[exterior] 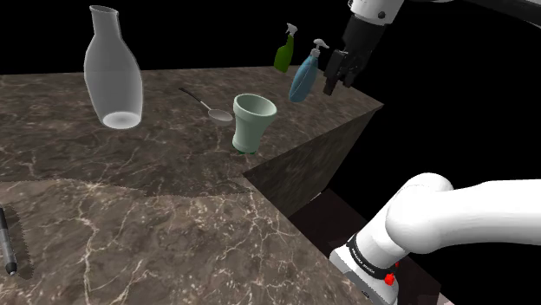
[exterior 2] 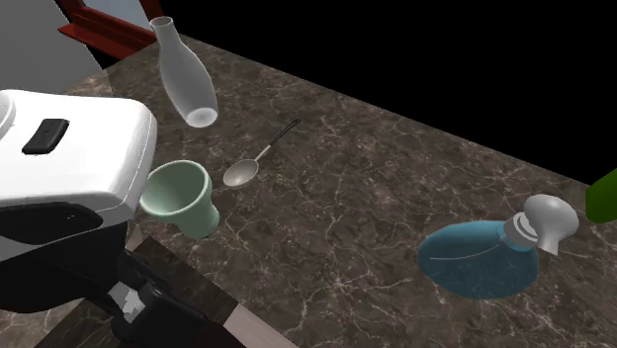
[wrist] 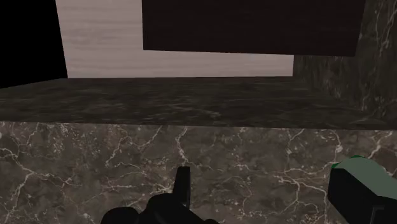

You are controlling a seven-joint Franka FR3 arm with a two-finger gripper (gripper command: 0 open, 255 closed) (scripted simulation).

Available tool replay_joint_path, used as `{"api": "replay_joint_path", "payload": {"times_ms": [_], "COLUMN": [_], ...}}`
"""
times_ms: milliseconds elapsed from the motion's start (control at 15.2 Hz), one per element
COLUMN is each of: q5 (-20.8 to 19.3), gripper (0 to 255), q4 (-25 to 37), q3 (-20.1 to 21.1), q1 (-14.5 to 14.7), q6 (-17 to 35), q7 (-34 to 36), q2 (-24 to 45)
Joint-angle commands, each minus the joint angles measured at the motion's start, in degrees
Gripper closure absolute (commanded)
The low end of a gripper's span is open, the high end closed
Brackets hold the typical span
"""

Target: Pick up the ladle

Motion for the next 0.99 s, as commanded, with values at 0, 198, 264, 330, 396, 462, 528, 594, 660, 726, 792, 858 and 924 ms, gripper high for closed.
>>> {"api": "replay_joint_path", "payload": {"times_ms": [0,198,264,330,396,462,528,594,660,726,792,858,924], "q5": [0.0,1.5,1.9,2.4,2.8,3.2,3.6,4.0,4.3,4.7,5.0,5.3,5.6], "gripper": [0,0,0,0,0,0,0,0,0,0,0,0,0], "q4": [0.0,1.1,1.7,2.3,2.9,3.7,4.5,5.4,6.3,7.3,8.4,9.6,10.8], "q3": [0.0,0.6,0.9,1.1,1.3,1.5,1.7,1.9,2.1,2.3,2.6,2.8,3.0], "q1": [0.0,0.3,0.4,0.5,0.7,0.8,0.9,1.0,1.1,1.2,1.4,1.5,1.6], "q6": [0.0,3.9,5.2,6.4,7.6,8.7,9.7,10.8,11.8,12.7,13.6,14.4,15.2], "q7": [0.0,1.2,1.6,2.0,2.3,2.7,3.0,3.3,3.6,3.9,4.2,4.4,4.7], "q2": [0.0,5.4,7.3,9.2,11.1,13.0,15.0,17.0,19.0,21.0,23.0,25.1,27.1]}}
